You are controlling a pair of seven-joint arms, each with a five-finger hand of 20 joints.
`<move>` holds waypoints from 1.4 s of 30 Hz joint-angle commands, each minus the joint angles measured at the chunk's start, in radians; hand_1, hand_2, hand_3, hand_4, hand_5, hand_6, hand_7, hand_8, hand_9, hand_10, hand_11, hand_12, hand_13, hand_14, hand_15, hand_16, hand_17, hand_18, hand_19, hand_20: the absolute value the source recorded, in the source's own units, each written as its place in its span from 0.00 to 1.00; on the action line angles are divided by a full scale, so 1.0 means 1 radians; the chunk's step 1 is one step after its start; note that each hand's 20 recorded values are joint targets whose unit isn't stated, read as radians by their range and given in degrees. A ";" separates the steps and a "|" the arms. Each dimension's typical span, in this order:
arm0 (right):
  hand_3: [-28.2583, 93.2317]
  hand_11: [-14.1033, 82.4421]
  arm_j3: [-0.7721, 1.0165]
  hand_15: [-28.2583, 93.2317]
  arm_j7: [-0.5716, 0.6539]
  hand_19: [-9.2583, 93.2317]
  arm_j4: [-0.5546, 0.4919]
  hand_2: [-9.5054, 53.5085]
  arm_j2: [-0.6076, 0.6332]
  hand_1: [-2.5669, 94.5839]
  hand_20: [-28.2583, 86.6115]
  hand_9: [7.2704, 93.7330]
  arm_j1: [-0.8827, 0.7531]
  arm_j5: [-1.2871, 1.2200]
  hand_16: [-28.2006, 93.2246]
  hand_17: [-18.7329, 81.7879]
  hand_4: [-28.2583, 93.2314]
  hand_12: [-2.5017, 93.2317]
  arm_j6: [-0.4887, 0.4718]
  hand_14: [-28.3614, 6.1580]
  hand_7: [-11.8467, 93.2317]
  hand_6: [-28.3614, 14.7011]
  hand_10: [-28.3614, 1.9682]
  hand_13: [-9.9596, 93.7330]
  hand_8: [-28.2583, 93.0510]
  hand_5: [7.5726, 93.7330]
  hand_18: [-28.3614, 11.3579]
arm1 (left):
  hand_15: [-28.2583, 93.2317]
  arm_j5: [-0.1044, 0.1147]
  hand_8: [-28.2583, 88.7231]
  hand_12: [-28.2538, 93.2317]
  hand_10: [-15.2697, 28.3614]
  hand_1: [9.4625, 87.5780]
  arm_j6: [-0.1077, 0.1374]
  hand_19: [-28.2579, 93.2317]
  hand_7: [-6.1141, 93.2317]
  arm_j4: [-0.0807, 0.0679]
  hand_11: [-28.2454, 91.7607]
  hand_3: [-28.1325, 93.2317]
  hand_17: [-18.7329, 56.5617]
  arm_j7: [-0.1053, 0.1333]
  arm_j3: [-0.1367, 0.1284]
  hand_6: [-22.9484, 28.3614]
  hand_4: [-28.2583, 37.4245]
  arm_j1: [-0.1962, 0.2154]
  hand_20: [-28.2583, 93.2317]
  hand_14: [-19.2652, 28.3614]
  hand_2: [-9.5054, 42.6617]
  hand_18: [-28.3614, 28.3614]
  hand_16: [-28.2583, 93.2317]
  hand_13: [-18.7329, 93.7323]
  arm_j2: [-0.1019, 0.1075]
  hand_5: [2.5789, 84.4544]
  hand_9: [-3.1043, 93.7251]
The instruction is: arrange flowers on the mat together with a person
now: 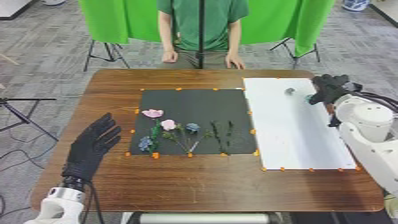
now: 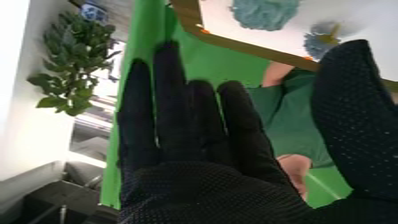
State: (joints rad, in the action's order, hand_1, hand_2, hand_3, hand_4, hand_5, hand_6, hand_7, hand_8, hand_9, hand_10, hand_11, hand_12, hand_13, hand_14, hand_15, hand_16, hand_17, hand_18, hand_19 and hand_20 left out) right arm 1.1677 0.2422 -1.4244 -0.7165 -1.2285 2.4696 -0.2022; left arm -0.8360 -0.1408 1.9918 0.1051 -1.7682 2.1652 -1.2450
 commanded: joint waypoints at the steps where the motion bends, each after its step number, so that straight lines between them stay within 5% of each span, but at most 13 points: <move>1: 0.94 0.38 -0.018 0.43 0.012 0.60 0.050 0.00 -0.023 0.35 0.42 0.35 0.030 -0.019 0.34 0.40 0.00 0.21 0.051 0.59 0.38 0.55 0.56 0.63 0.10 0.31 0.37 | 0.42 -0.003 0.15 0.34 0.61 0.20 -0.001 0.60 0.25 -0.004 0.43 0.81 0.12 -0.006 0.002 0.53 0.00 0.011 0.27 0.70 0.13 0.88 0.22 0.36 -0.002 0.35 0.26; 16: 0.81 0.43 -0.059 0.47 0.028 0.69 0.116 0.00 -0.065 0.54 0.42 0.46 0.070 -0.023 0.33 0.46 0.00 0.20 0.070 0.71 0.42 0.64 0.66 0.76 0.08 0.37 0.37 | 0.42 0.000 0.15 0.34 0.61 0.20 -0.006 0.60 0.25 -0.012 0.43 0.81 0.12 -0.007 0.010 0.53 0.00 -0.001 0.26 0.71 0.13 0.89 0.22 0.36 -0.001 0.35 0.26; 22: 0.71 0.47 -0.064 0.45 0.013 0.71 0.128 0.00 -0.079 0.60 0.44 0.56 0.069 -0.016 0.42 0.48 0.00 0.22 0.069 0.79 0.43 0.70 0.65 0.82 0.07 0.45 0.37 | 0.42 0.000 0.15 0.34 0.61 0.20 -0.007 0.60 0.25 -0.013 0.44 0.81 0.12 -0.008 0.010 0.53 0.00 -0.002 0.26 0.71 0.13 0.89 0.22 0.36 -0.002 0.35 0.26; 29: 0.67 0.30 -0.068 0.45 -0.001 0.71 0.123 0.01 -0.083 0.64 0.47 0.76 0.051 -0.014 0.47 0.50 0.00 0.43 0.082 0.82 0.55 0.69 0.74 0.88 0.17 0.56 0.39 | 0.42 0.000 0.15 0.34 0.61 0.20 -0.010 0.60 0.25 -0.015 0.44 0.81 0.12 -0.009 0.013 0.53 0.00 -0.006 0.26 0.71 0.13 0.89 0.22 0.36 -0.002 0.35 0.26; 35: 0.82 0.33 -0.082 0.54 -0.050 0.75 0.097 0.01 -0.057 0.58 0.48 0.91 0.007 -0.021 0.43 0.52 0.00 0.49 0.204 0.78 0.57 0.72 0.76 0.94 0.22 0.73 0.39 | 0.42 -0.003 0.15 0.34 0.61 0.20 -0.013 0.60 0.25 -0.015 0.44 0.81 0.12 -0.011 0.011 0.53 0.00 -0.006 0.26 0.71 0.14 0.89 0.22 0.36 -0.006 0.35 0.26; 42: 0.86 0.33 -0.168 0.56 -0.111 0.76 -0.046 0.00 -0.046 0.56 0.48 0.93 0.013 -0.107 0.43 0.52 0.00 0.50 0.401 0.77 0.56 0.70 0.75 0.94 0.21 0.76 0.39 | 0.42 0.003 0.15 0.34 0.61 0.20 -0.005 0.60 0.25 -0.013 0.44 0.81 0.12 -0.009 0.012 0.53 0.00 0.001 0.27 0.71 0.13 0.89 0.22 0.36 0.002 0.35 0.27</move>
State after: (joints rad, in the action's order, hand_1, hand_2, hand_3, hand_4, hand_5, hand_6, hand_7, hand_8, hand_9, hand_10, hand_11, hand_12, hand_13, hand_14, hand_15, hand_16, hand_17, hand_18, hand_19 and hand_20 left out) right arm 1.0766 0.1953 -1.3453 -0.7710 -1.2268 2.4189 0.0636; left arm -0.8353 -0.1442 1.9851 0.1035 -1.7609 2.1526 -1.2454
